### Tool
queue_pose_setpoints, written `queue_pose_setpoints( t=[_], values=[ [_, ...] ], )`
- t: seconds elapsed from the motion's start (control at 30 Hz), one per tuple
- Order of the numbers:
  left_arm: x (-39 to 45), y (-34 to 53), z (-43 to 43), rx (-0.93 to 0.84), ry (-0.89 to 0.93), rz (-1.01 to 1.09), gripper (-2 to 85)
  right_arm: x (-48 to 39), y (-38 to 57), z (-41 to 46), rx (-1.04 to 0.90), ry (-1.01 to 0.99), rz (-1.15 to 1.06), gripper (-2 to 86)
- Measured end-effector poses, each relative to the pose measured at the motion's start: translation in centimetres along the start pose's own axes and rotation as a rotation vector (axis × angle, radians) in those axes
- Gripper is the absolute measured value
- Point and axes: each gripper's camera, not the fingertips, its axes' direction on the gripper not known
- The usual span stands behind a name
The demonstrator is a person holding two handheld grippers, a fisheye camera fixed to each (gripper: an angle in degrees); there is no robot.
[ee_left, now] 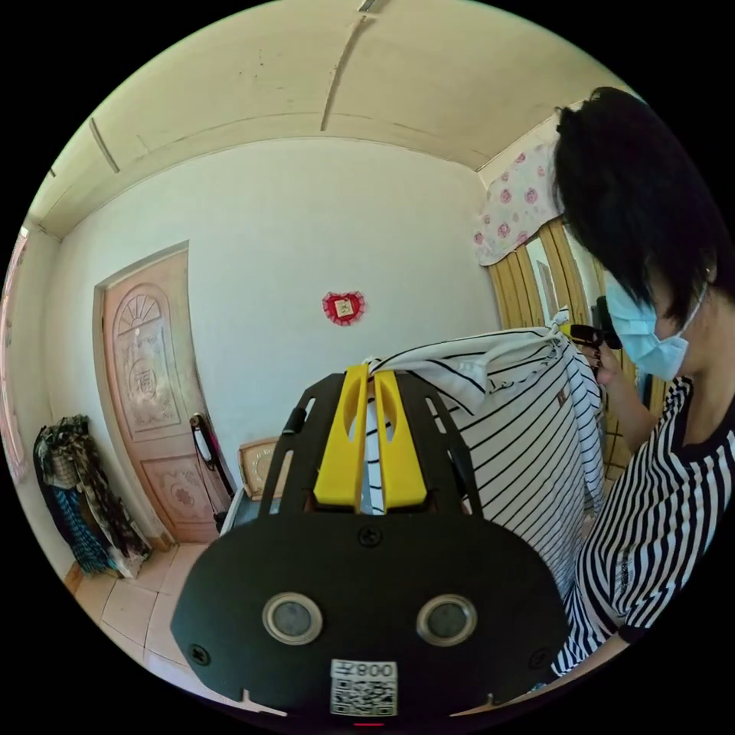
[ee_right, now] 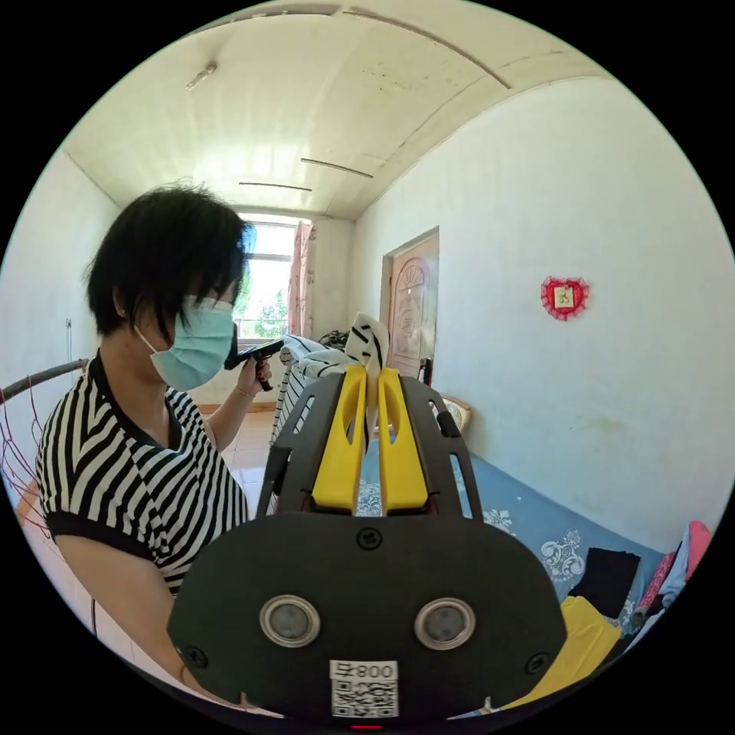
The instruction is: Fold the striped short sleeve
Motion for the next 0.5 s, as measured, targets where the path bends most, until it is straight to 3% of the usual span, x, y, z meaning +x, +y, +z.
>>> queue_pose_setpoints(
  t=[0.17,0.23,0.33,0.4,0.5],
  values=[
    [-9.2,1.9,16.1,-0.191,0.026,-0.062,1.2,17.9,-2.2,9.7,-0.133,0.003,0.153,2.7],
    [-12.8,4.0,24.1,-0.296,0.032,-0.094,1.3,28.9,-1.5,16.3,-0.249,-0.01,0.273,3.1],
    [-19.4,10.6,39.0,-0.534,0.094,-0.222,1.5,43.7,2.5,25.3,-0.426,-0.071,0.508,3.9],
    [-23.8,19.5,49.9,-0.788,0.077,-0.336,1.7,51.7,7.2,30.0,-0.572,-0.089,0.685,4.3],
    [-27.1,32.0,57.4,-1.123,0.016,-0.419,2.2,59.7,16.2,33.4,-0.791,-0.043,0.959,5.7]
  ],
)
